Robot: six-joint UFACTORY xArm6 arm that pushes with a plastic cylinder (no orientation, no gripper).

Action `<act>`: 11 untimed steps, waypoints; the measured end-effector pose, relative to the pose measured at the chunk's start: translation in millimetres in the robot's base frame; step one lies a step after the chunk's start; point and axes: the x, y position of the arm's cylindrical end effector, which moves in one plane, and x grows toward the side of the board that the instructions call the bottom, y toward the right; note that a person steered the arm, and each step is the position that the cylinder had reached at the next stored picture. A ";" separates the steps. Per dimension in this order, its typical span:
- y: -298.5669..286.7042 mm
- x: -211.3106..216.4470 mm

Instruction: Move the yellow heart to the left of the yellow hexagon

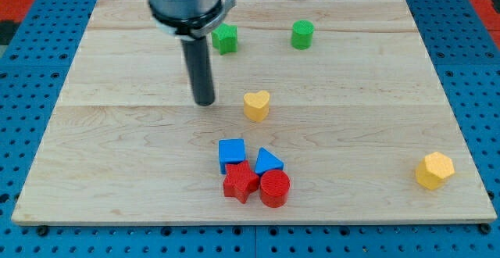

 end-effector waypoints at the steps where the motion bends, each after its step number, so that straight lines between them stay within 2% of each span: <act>1: 62.9 2.7; 3: 154.3 52.5; 4: 174.3 76.2; 5: 174.8 61.0; 6: 151.2 57.2; 7: 141.1 83.1; 8: 173.2 102.8; 9: 230.4 109.9; 10: 209.1 102.3; 11: 156.9 108.3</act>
